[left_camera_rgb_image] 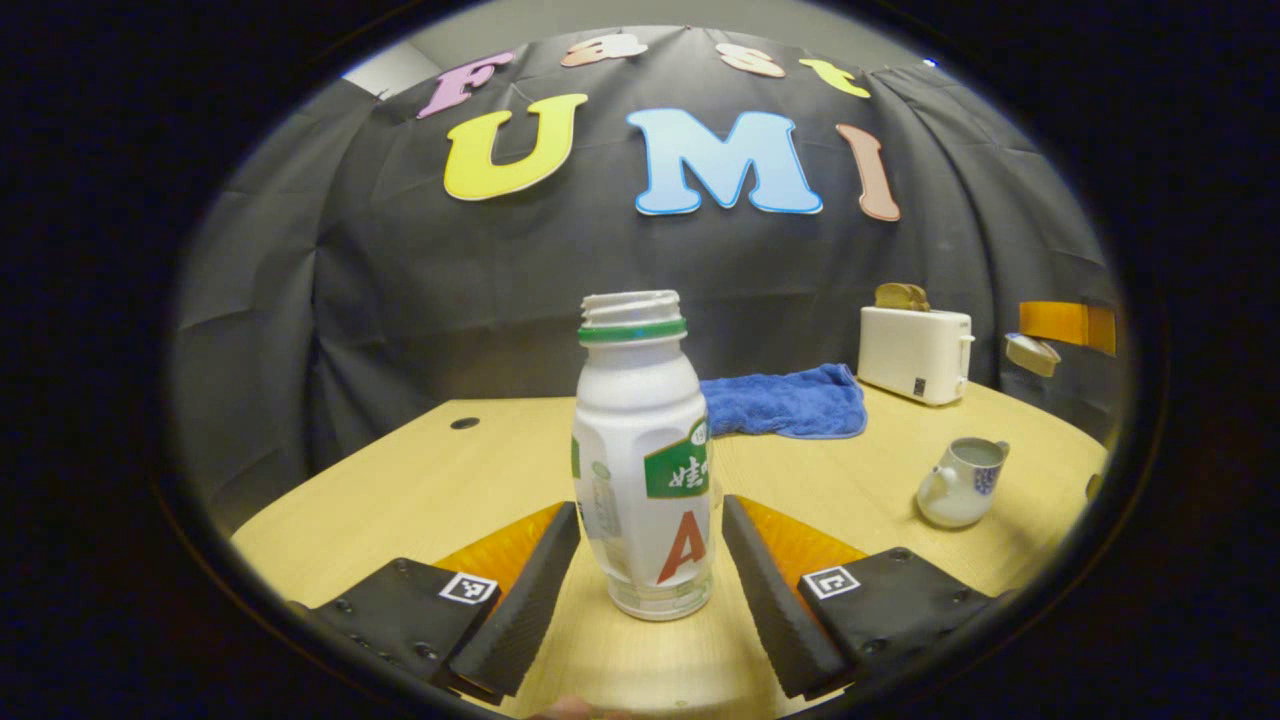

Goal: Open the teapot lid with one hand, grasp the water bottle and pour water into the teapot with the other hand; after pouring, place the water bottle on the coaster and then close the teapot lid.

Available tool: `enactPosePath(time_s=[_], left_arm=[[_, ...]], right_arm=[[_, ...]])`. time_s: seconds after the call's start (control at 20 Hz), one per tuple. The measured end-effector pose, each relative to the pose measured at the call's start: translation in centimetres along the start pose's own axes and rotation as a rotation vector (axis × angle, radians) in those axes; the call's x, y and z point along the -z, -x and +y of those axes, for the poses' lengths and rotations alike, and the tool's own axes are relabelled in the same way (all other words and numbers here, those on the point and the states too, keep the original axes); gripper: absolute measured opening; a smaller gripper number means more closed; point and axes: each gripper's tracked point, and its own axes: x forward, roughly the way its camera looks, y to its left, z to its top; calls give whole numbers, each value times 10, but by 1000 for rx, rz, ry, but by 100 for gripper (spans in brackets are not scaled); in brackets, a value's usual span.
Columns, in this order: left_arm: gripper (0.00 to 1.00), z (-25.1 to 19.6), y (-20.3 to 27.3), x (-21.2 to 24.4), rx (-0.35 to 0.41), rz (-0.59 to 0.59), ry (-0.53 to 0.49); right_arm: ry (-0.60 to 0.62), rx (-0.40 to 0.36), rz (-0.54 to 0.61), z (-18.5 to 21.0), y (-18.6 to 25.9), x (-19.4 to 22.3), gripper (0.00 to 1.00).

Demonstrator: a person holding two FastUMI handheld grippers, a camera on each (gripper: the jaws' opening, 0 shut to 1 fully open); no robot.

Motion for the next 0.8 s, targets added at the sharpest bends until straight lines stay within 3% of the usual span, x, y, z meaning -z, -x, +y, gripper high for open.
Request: enactPosePath(time_s=[0.3,0.35,0.4,0.5,0.65,0.7,0.8], left_arm=[[100,-2,-12,11,-9,46,-31],[95,-1,-13,11,-12,43,-37],[100,-2,-16,9,-10,43,-43],[94,-2,-16,9,-17,51,-53],[94,-2,-16,10,-12,51,-62],[87,-3,-16,9,-13,50,-67],[92,-8,-19,7,-14,52,-94]], right_arm=[[-16,74,24,-41,-14,14,5],[-15,89,26,-48,-17,17,5],[-13,103,32,-57,-22,21,5],[-23,117,42,-68,-28,29,5],[-52,128,54,-81,-31,36,5],[-57,130,54,-84,-31,38,5],[-63,140,51,-91,-31,39,5]])
